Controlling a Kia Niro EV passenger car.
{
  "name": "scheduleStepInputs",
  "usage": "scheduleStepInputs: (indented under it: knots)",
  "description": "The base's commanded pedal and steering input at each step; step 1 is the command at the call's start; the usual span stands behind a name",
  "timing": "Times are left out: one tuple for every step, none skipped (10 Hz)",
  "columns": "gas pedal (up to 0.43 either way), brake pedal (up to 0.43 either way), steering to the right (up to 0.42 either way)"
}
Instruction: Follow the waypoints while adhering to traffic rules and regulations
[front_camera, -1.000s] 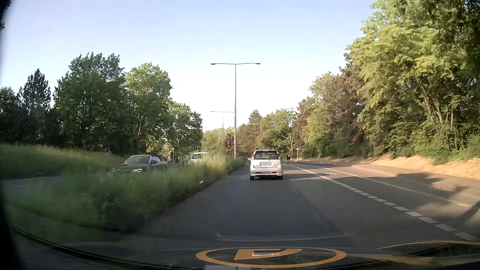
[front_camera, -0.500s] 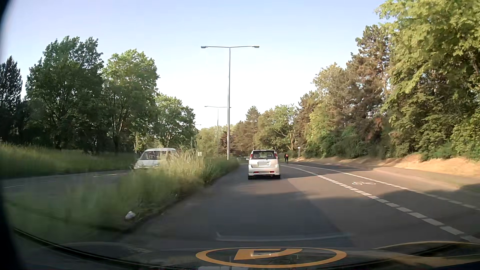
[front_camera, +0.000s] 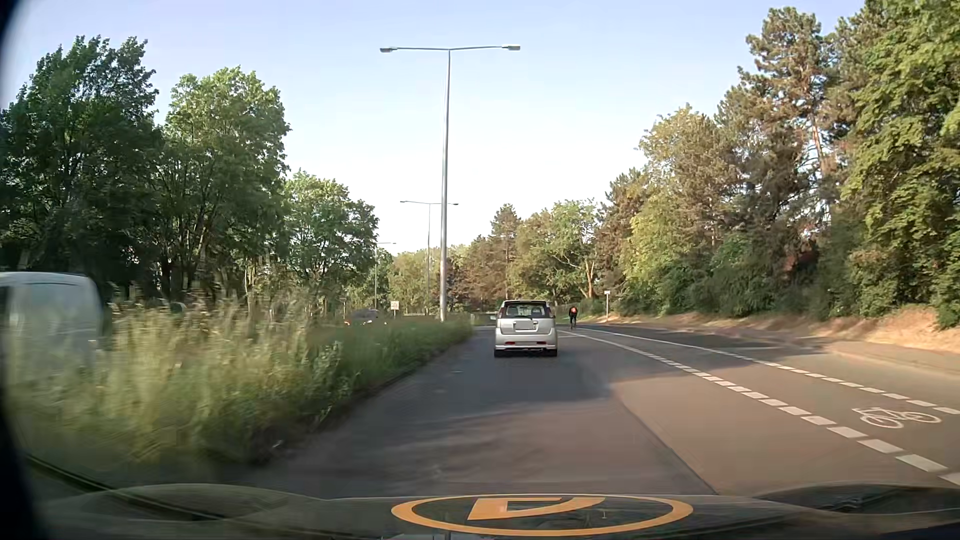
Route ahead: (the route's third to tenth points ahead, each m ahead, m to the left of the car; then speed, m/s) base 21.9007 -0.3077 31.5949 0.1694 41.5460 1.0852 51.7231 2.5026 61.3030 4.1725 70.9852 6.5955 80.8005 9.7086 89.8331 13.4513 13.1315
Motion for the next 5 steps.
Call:
scheduleStepInputs:
  knots:
    - [0.157, 0.0, -0.001]
    - [0.157, 0.0, -0.001]
    - [0.169, 0.0, -0.001]
    - [0.169, 0.0, -0.001]
    - [0.169, 0.0, -0.001]
